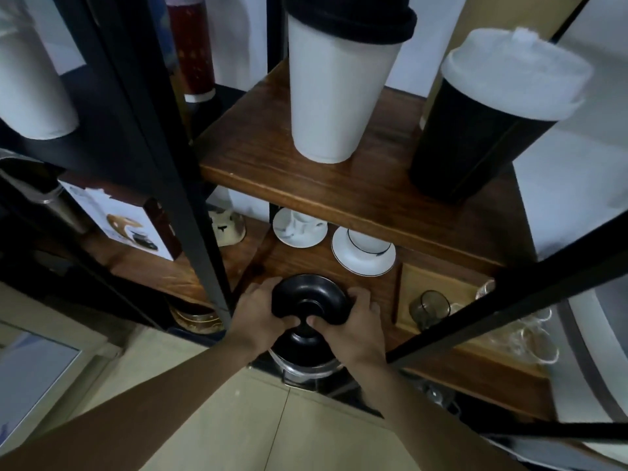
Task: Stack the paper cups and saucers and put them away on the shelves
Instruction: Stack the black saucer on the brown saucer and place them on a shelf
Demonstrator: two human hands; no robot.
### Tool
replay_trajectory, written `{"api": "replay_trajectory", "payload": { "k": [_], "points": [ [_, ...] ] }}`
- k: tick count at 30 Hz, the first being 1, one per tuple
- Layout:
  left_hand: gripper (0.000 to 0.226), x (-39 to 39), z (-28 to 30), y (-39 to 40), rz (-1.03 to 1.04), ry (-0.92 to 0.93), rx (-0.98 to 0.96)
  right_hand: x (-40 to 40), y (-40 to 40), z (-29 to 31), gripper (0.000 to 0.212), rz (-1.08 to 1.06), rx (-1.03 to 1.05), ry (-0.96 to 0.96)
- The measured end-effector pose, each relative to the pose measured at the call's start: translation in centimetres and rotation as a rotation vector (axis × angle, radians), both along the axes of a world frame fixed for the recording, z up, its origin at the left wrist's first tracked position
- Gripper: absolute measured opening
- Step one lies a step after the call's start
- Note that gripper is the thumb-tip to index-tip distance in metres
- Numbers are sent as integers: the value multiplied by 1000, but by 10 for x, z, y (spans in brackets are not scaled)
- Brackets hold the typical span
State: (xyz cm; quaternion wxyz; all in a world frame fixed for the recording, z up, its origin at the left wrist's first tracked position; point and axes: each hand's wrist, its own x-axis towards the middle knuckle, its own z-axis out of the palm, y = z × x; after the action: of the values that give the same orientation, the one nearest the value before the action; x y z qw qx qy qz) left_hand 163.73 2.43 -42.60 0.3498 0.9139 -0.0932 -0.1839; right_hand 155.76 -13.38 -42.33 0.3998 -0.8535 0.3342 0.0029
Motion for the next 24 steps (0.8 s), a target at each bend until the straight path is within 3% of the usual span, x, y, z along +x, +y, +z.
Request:
{"api": "replay_trajectory", "payload": {
  "k": [12,20,24],
  "points": [
    [82,39,-16,-14,22,-18,4,40,-11,-29,83,-67,6,-68],
    [105,33,-7,1,-83,45,-134,32,-10,-24,68,-71,-59,-96],
    [98,25,9,18,-188,-55,-102,12,-2,-9,54,16,-147,-123]
  ]
}}
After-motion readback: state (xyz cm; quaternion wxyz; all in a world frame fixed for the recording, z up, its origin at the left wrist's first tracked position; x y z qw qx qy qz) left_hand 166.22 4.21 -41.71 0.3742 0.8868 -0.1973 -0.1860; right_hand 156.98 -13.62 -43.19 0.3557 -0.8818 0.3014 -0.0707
